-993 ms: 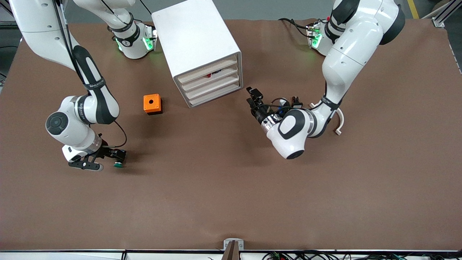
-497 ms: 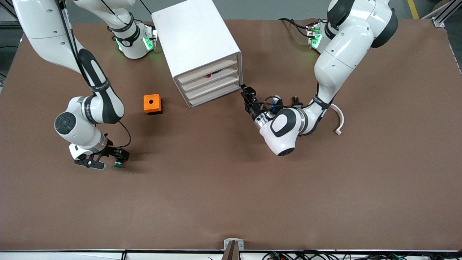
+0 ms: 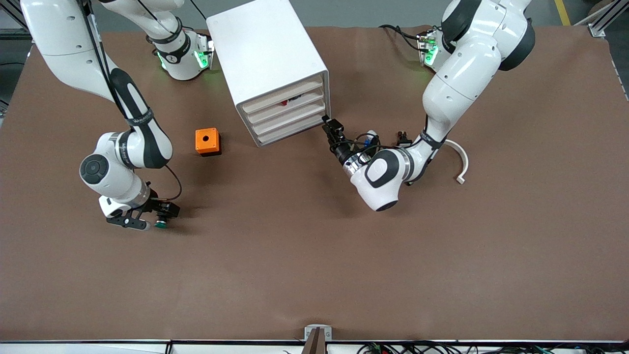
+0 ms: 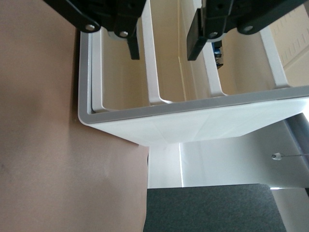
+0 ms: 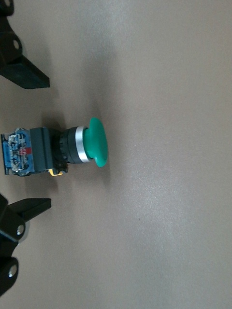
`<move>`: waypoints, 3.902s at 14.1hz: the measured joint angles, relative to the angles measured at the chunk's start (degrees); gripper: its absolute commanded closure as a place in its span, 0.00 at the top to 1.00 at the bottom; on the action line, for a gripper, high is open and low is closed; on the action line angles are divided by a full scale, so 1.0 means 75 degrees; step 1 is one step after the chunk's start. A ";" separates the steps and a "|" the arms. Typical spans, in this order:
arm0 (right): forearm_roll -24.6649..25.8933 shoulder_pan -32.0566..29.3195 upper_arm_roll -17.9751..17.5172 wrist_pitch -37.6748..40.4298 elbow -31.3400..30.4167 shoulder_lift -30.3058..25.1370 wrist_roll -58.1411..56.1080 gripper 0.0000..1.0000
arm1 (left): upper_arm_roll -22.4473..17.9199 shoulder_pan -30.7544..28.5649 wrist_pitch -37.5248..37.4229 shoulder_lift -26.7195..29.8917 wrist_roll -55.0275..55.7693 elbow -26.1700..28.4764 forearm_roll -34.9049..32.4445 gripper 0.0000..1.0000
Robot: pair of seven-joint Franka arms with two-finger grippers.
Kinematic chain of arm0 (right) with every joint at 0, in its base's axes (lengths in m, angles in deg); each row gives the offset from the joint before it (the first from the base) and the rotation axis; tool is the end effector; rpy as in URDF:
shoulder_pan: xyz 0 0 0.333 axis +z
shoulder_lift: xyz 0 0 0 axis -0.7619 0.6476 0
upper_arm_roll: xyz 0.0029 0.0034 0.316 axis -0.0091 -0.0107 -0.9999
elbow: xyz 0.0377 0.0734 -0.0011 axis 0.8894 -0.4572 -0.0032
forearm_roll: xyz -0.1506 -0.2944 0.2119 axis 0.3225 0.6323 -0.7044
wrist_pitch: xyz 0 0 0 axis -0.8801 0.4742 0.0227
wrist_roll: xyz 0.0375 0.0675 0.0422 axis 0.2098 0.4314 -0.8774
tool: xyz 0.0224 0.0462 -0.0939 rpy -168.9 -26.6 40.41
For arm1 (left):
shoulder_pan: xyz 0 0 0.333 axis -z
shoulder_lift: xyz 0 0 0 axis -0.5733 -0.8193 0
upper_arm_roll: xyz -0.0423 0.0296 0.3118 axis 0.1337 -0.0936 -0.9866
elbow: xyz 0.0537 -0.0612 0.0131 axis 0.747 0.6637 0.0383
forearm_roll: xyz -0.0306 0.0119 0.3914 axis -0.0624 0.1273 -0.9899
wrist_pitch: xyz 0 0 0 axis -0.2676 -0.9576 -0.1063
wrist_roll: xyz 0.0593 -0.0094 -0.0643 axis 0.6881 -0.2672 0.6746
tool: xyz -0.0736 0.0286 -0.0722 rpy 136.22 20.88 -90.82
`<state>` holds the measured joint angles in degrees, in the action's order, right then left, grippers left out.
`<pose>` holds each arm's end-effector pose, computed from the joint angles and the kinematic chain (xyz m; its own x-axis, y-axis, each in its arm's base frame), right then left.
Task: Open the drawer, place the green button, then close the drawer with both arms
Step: 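Grip the front of the cabinet drawer with the left gripper, then pull the drawer open with the left gripper while the right gripper lifts the button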
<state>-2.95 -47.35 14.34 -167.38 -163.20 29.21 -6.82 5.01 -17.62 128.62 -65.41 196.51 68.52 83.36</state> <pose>0.6013 0.0112 0.1861 0.9784 -0.1975 0.0612 -0.1970 -0.9803 -0.0153 0.4730 -0.4158 0.1300 -0.4910 0.8689 -0.0628 0.1598 0.0190 -0.9870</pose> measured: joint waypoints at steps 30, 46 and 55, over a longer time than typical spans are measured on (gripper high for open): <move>0.0006 -0.0009 0.0015 0.0113 -0.0057 0.0021 -0.0103 0.00 | -0.0077 0.1239 0.0054 -0.0450 -0.0006 -0.0028 0.0369 0.08; -0.1124 0.0277 -0.0035 0.1254 0.0686 -0.0118 0.0600 0.00 | -0.0451 0.0259 0.0057 -0.0448 -0.0001 -0.0532 0.0384 0.15; -0.1166 0.2406 -0.0101 0.4130 0.2117 -0.1178 0.4600 0.00 | -0.0509 0.0183 0.0375 -0.0449 -0.0468 -0.0626 0.0372 1.00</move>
<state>-11.69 -29.30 13.58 -136.40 -147.32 20.37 27.68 1.19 -16.25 131.43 -68.77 193.00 63.83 86.15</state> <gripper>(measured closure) 0.586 0.441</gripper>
